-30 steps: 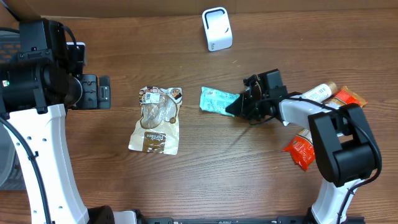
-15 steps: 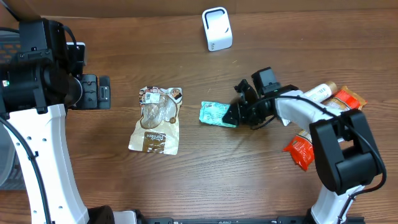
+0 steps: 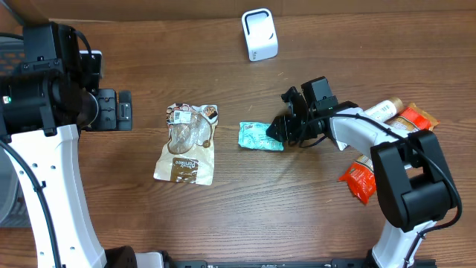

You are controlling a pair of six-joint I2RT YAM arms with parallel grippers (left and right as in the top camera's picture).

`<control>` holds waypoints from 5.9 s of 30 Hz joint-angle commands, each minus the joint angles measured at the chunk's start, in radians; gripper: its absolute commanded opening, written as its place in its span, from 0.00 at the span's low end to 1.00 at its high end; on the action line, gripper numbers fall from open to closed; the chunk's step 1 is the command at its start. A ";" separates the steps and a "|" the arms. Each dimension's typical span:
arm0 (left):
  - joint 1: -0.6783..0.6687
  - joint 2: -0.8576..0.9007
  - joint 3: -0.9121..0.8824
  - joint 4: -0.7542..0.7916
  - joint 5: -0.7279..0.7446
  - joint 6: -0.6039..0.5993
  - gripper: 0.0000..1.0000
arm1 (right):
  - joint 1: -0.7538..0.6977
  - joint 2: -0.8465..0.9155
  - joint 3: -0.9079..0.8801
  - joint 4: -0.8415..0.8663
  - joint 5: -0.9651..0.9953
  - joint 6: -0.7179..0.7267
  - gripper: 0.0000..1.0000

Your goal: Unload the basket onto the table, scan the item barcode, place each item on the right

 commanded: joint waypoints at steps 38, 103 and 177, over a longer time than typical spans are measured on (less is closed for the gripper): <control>0.004 0.005 0.004 0.002 0.004 0.019 0.99 | -0.101 -0.624 0.054 -0.083 -0.201 -0.029 0.04; 0.004 0.005 0.004 0.001 0.004 0.019 1.00 | 0.156 0.326 0.530 0.898 1.120 -1.518 0.04; 0.004 0.005 0.004 0.001 0.004 0.019 0.99 | -0.365 -0.066 0.300 -0.402 0.545 0.102 0.08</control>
